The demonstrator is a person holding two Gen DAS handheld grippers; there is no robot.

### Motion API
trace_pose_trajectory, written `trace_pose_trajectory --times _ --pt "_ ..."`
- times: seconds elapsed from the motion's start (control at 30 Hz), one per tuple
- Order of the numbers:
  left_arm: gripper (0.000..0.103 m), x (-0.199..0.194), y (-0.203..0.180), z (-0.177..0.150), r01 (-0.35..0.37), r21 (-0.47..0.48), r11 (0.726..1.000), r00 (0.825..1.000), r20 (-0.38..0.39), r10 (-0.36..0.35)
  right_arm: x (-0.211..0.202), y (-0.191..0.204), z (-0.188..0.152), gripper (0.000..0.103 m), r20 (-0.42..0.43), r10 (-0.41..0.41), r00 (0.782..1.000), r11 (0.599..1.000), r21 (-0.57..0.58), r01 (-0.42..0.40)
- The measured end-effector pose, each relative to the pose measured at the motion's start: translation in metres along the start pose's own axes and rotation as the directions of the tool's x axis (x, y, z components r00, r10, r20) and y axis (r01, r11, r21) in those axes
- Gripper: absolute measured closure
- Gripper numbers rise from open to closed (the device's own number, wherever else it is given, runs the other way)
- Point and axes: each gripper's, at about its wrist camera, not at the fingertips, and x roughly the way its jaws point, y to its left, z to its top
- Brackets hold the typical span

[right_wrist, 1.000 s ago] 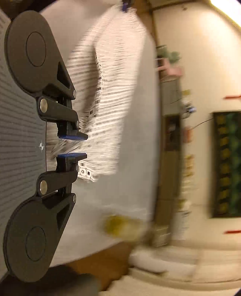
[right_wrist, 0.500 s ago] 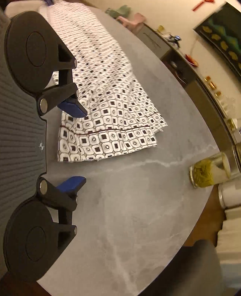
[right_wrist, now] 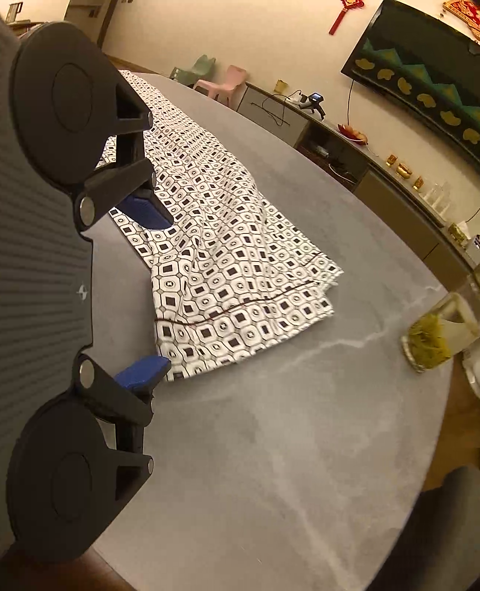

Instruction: Fold clothes

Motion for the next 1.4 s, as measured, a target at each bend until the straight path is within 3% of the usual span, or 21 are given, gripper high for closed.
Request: trace_pose_trajectory --times 0.07,0.17,0.33,0.4,0.5,0.57,0.63,1.0,1.13,1.17,1.3,1.37,1.4 --pt "0.036 0.008 -0.006 0.002 -0.004 0.021 1.0 1.0 0.008 0.004 0.007 0.0 0.002 0.026 0.005 -0.008 1.0 1.0 0.013 0.008" --pt "0.044 0.01 -0.011 0.007 0.017 0.051 0.999 1.0 0.02 -0.018 0.012 0.0 0.008 0.037 0.032 -0.014 0.999 0.999 0.039 0.013" --pt "0.044 -0.009 -0.003 -0.002 0.033 0.023 0.999 0.998 0.047 -0.034 0.007 0.004 0.01 0.04 0.067 -0.018 0.998 0.999 0.049 0.015" --pt "0.043 -0.019 -0.008 -0.005 0.079 0.047 0.996 0.994 0.078 -0.082 0.002 0.004 0.009 0.04 0.078 -0.034 0.996 0.999 0.036 0.032" --pt "0.04 -0.002 -0.029 -0.012 0.141 0.123 0.982 0.99 0.001 -0.142 0.003 0.004 0.006 0.04 0.077 -0.047 0.996 0.999 0.028 0.045" --pt "0.043 0.017 -0.032 -0.02 0.095 0.132 0.987 0.994 -0.075 -0.085 0.006 0.003 0.006 0.04 0.072 -0.048 0.996 0.998 0.036 0.045" --pt "0.045 0.023 -0.026 -0.024 0.038 0.119 0.992 0.995 -0.095 -0.027 0.008 0.004 0.006 0.04 0.07 -0.046 0.996 0.998 0.041 0.043" --pt "0.04 0.01 -0.013 -0.015 0.003 0.019 1.0 1.0 -0.015 -0.003 0.017 0.001 0.009 0.037 0.074 -0.046 0.996 0.997 0.063 0.042" --pt "0.039 -0.001 -0.01 -0.003 -0.072 -0.018 0.997 0.99 0.121 0.073 0.02 -0.001 0.01 0.035 0.084 -0.05 0.995 0.996 0.079 0.044" --pt "0.038 -0.004 -0.008 -0.001 -0.068 -0.028 0.997 0.988 0.134 0.071 0.02 0.0 0.01 0.034 0.086 -0.05 0.995 0.996 0.081 0.043" --pt "0.037 -0.001 -0.004 -0.01 -0.001 -0.057 0.998 0.999 0.054 0.004 0.022 0.002 0.011 0.033 0.098 -0.056 0.994 0.996 0.081 0.048" --pt "0.037 0.002 -0.008 -0.012 0.003 -0.041 0.999 0.999 0.032 -0.002 0.022 0.002 0.013 0.039 0.116 -0.071 0.991 0.994 0.085 0.061" --pt "0.037 0.004 -0.009 -0.011 -0.002 -0.033 0.999 0.999 0.033 0.003 0.023 0.003 0.015 0.049 0.125 -0.082 0.989 0.994 0.083 0.072"
